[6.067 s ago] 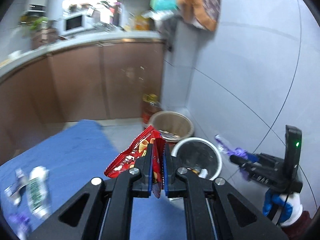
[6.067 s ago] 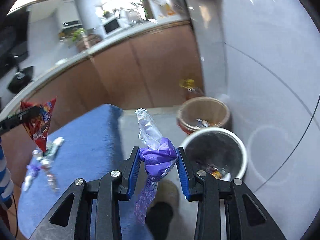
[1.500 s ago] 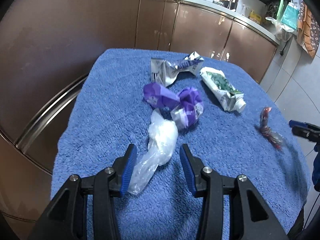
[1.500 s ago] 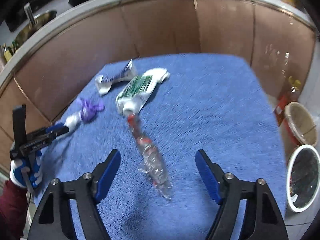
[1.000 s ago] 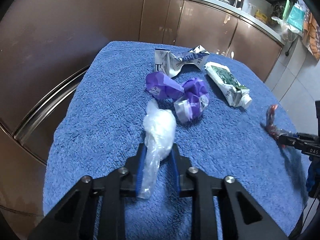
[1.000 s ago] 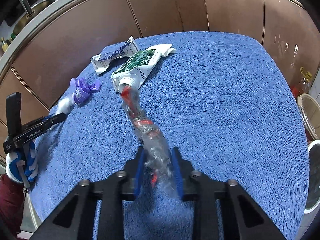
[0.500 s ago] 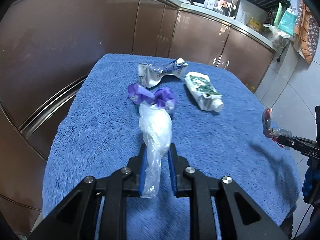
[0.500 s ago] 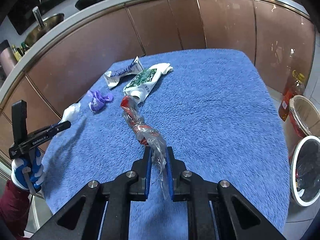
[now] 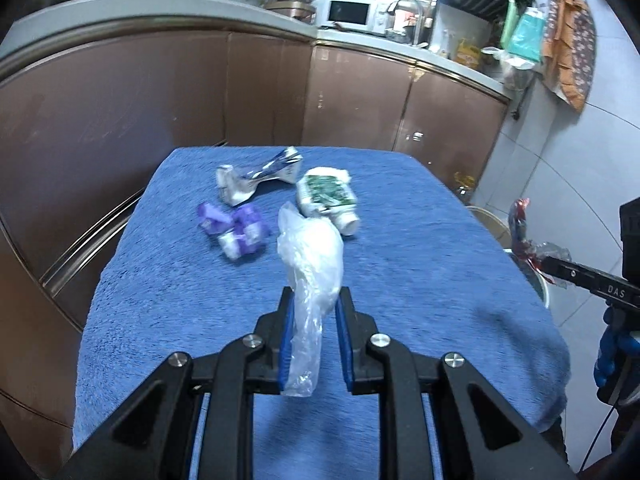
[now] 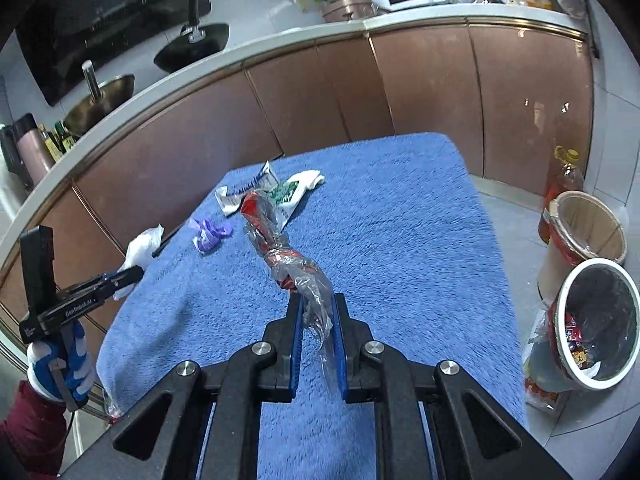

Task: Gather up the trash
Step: 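Grasp the clear plastic bag with the left tool while the right tool grasps the clear bottle, then carry plastic bag and bottle over the white bin and open both tools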

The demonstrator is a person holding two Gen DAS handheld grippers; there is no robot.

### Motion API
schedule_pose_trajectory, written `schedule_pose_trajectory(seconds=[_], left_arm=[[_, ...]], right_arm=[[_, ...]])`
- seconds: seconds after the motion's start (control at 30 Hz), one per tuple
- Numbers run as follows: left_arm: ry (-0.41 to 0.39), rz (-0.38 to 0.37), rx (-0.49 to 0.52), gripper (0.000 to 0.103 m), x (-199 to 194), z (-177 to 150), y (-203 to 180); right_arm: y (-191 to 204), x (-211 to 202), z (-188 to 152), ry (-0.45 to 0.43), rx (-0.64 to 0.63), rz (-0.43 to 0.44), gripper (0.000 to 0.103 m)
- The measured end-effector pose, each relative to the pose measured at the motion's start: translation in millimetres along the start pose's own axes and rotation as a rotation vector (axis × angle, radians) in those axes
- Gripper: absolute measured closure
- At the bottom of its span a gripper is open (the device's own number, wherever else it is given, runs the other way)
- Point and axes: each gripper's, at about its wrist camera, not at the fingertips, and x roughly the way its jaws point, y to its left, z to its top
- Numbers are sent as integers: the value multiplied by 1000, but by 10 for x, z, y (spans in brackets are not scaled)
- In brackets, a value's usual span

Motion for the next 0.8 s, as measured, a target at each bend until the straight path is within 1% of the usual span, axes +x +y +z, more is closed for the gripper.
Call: schedule_pose_trajectory(seconds=[0.1, 0.37, 0.47, 0.6, 0.77, 0.8], left_arm=[[-14, -12, 29, 85, -94, 15, -205], [-64, -89, 133, 85, -375, 74, -935], [-74, -124, 176, 85, -405, 117, -1229], [-80, -176, 221, 85, -371, 210, -1570], [-65, -237, 297, 85, -161, 376, -2056], [-60, -245, 308, 85, -123, 386, -2099]], right_arm=[[-25, -211, -37, -41, 9, 2, 90], [-184, -756, -128, -143, 42, -25, 90], [-253, -917, -167, -180, 56, -64, 90], [-378, -1062, -231, -216, 78, -137, 90], [-638, -1089, -279, -228, 126, -212, 90], [-718, -1082, -296, -228, 142, -226, 90]])
